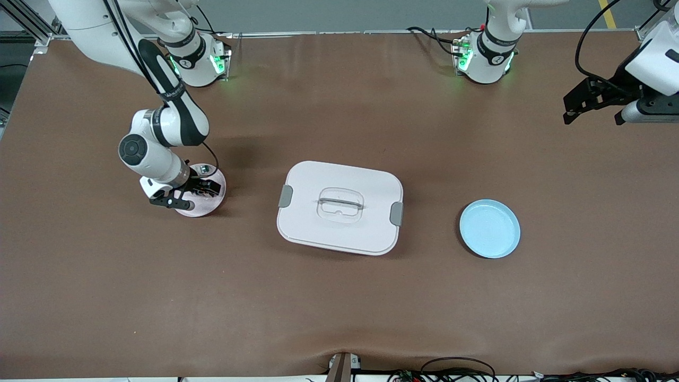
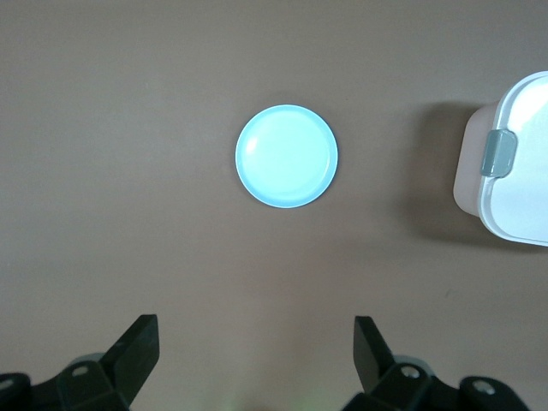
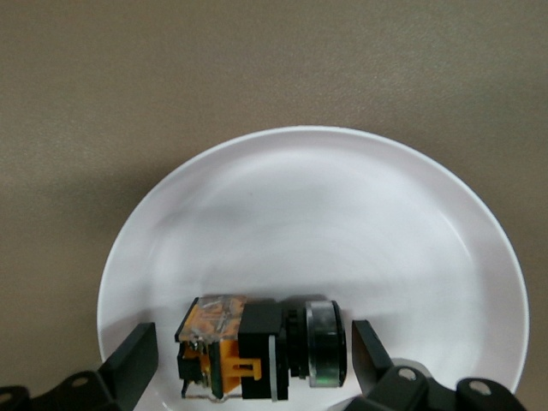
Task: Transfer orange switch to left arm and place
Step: 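Lower the right gripper and grasp the orange switch in the dish, then lift the switch over the white box while the left gripper approaches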
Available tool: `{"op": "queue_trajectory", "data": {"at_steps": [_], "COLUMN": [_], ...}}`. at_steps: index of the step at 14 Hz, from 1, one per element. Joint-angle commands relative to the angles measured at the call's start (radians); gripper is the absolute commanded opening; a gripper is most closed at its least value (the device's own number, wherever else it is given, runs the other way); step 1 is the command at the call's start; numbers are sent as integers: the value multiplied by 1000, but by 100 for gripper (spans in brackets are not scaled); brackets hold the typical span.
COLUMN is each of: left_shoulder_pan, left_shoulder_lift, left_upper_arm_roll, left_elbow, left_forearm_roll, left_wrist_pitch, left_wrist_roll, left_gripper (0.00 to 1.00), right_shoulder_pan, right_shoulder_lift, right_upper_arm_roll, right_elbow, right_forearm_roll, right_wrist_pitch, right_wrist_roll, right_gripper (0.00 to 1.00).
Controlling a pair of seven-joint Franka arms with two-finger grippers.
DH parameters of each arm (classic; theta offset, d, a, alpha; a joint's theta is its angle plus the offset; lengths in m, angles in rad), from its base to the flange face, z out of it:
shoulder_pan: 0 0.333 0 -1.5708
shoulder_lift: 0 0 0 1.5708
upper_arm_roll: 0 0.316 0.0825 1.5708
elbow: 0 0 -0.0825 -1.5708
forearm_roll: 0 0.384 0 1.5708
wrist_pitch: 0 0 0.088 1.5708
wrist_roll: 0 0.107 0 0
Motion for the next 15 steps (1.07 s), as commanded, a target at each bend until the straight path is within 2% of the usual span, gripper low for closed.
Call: {"op": "queue_trajectory", "data": {"at_steps": [1,2,3,6,9,13,15], "left_shoulder_pan": [3,3,3,3,3,-1,-1], "left_shoulder_lift": [-4,-4,-4,-4,-1,6,6], "left_upper_arm_roll": [-2,-2,-2,-2,-2,-3,-3], "left_elbow": [2,2,2,4,4,5,5], "left_forearm_roll": [-19,-17,-19,-19,-19,-22,-34], "left_wrist_pitch": [-7,-7,-7,-6,-6,-4,-4], "left_wrist_roll": [9,9,9,9,7,-5,-8], "left_gripper": [100,100,100,100,100,100,100], "right_shoulder_pan": [1,1,-1,-3,-3,20,43], "right_shoulder_lift": [-6,-7,-7,-20,-84,-103,-100], "right_upper_arm_roll": [0,0,0,0,1,17,20], "right_elbow": [-11,-11,-11,-5,38,239,335], "right_forearm_roll": [-5,-5,-5,-3,0,14,87], "right_wrist_pitch": [5,5,0,-41,-198,-488,-599], "right_wrist_roll": [18,20,35,90,181,398,486], "right_gripper": [39,3,0,0,0,0,0]}}
